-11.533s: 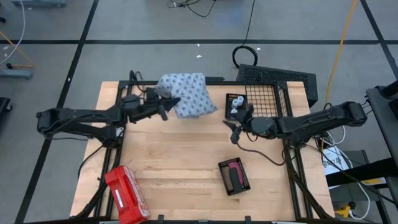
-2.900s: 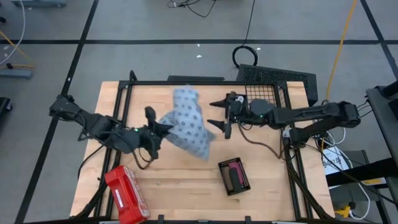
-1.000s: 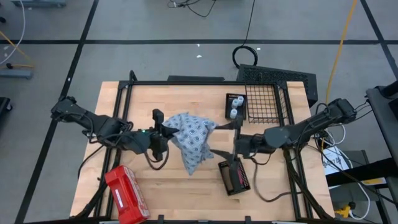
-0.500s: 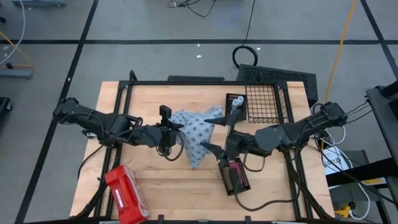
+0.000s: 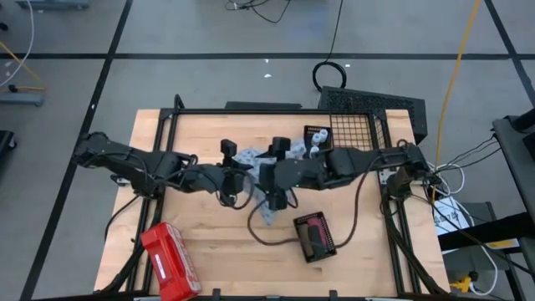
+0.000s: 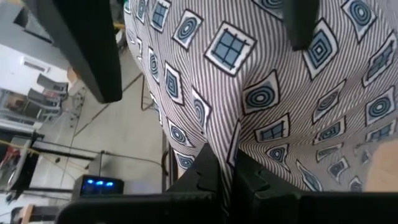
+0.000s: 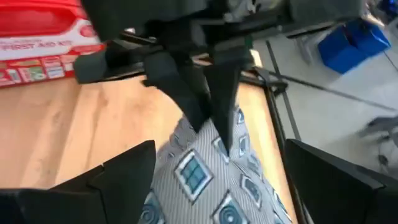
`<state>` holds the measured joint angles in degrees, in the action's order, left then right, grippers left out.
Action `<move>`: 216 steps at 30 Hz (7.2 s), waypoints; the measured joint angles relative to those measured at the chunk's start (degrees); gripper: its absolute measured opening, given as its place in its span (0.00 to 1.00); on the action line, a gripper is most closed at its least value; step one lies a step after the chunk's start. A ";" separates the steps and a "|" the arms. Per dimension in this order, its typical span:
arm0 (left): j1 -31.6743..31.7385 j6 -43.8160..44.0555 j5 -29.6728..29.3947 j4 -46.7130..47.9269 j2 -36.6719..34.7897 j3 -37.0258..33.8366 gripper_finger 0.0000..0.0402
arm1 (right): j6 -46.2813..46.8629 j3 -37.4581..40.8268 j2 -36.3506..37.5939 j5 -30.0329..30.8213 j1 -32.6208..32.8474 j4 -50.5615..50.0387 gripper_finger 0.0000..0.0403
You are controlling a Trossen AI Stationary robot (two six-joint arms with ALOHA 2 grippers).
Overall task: Pick & Place Medicine items
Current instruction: Put the gray patient gown into the black wire basket, then return to Home Position
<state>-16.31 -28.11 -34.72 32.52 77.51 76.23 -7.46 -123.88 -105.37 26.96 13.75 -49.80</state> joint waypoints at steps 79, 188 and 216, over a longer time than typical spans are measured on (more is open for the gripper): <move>-16.77 14.97 6.18 -6.91 -23.45 0.15 0.19 | 9.51 52.69 53.31 4.13 -12.69 9.25 0.16; -12.84 17.28 6.12 -0.50 -20.51 0.02 0.19 | 10.84 66.23 20.09 -16.67 -63.14 15.19 0.02; -15.22 27.53 -1.38 -3.47 -49.21 -23.58 0.19 | 18.13 72.84 89.01 -32.85 -61.26 12.77 0.01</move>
<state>-31.53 -0.58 -36.10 29.05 28.29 52.64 10.67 -51.04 -16.35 -5.89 -47.51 -37.03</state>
